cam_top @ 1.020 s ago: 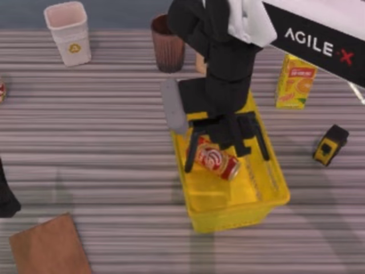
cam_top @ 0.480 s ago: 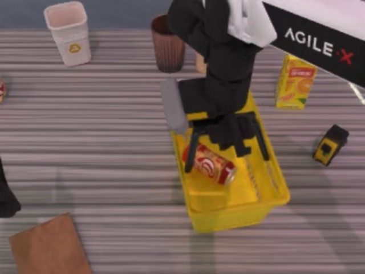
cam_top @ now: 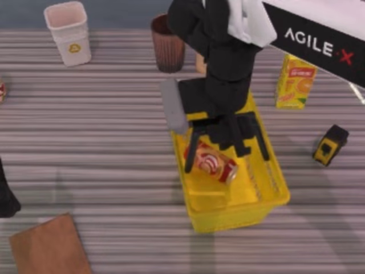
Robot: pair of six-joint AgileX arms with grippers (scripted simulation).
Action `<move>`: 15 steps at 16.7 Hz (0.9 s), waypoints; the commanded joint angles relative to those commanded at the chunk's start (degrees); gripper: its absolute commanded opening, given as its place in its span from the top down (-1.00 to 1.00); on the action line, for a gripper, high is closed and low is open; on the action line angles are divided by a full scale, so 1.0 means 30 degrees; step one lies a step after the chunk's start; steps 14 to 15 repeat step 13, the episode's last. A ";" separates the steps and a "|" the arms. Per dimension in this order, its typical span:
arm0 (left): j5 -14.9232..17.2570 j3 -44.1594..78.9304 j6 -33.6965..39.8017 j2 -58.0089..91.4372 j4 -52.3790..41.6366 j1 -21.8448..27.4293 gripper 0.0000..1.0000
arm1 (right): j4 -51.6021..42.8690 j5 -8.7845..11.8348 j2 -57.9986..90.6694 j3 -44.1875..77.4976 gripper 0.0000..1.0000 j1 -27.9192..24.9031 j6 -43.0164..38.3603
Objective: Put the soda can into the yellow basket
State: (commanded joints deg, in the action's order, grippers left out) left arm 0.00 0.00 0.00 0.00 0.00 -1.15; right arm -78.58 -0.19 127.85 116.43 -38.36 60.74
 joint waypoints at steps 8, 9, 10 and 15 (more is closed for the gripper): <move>0.0000 0.0000 0.0000 0.0000 0.0000 0.0000 -1.00 | -0.1307 -0.0003 -0.0177 0.1124 1.00 0.0228 0.0269; 0.0000 0.0000 0.0000 0.0000 0.0000 0.0000 -1.00 | -0.1904 -0.0002 -0.0283 0.1608 1.00 0.0323 0.0384; 0.0000 0.0000 0.0000 0.0000 0.0000 0.0000 -1.00 | -0.2499 -0.0001 -0.0387 0.2074 1.00 0.0404 0.0509; 0.0000 0.0000 0.0000 0.0000 0.0000 0.0000 -1.00 | -0.3429 0.0000 -0.0586 0.2842 1.00 0.0558 0.0706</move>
